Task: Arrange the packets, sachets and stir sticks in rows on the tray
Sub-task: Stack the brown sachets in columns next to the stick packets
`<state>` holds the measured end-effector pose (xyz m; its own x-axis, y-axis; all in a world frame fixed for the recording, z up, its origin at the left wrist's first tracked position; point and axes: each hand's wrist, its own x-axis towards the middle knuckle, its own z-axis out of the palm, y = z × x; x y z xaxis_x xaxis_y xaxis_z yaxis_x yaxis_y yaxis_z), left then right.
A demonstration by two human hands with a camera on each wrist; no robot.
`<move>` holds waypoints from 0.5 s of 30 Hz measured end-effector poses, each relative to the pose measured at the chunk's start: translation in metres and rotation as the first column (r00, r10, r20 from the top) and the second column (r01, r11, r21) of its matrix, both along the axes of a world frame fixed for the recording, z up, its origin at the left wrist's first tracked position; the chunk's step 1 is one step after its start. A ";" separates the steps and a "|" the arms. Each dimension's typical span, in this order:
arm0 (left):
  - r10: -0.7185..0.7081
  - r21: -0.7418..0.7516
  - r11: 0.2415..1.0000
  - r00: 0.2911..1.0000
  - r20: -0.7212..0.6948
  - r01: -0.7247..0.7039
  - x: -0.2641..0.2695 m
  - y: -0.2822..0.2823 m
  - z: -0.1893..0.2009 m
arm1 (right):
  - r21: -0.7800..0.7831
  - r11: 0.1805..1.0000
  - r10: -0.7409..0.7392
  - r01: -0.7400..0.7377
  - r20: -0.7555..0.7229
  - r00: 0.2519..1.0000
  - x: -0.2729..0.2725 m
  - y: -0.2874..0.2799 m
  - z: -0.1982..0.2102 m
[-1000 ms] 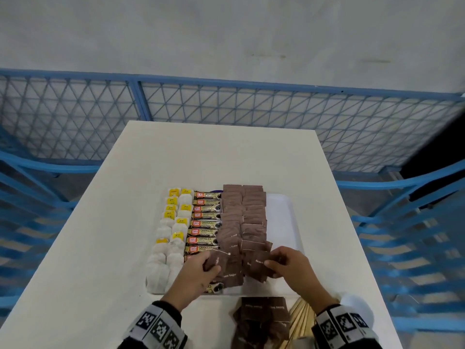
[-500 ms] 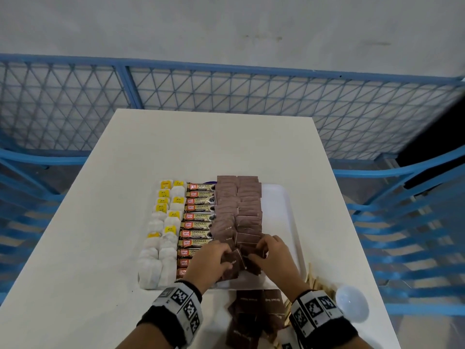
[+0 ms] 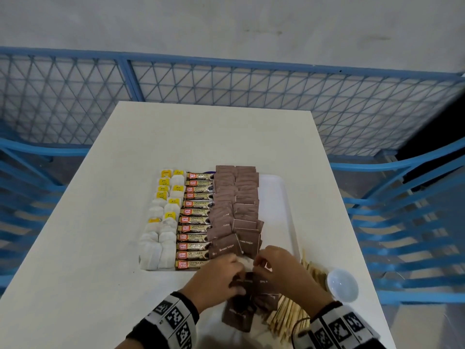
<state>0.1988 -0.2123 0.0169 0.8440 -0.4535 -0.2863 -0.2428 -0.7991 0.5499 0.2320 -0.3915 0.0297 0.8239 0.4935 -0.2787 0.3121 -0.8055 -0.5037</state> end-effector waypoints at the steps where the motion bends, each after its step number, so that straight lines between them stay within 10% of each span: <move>1: -0.016 0.013 1.000 1.000 -0.027 0.017 -0.004 -0.002 -0.001 | -0.055 0.997 0.062 -0.063 -0.021 0.998 -0.005 -0.001 0.001; 15: -0.086 0.272 0.957 0.995 -0.051 0.096 -0.029 -0.015 -0.012 | -0.276 0.919 0.290 -0.281 -0.007 0.957 -0.031 -0.009 -0.020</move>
<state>0.1698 -0.2272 0.0054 0.7888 -0.4273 -0.4418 -0.3045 -0.8961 0.3230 0.2015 -0.4002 0.0093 0.6705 0.6183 -0.4100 0.5615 -0.7841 -0.2642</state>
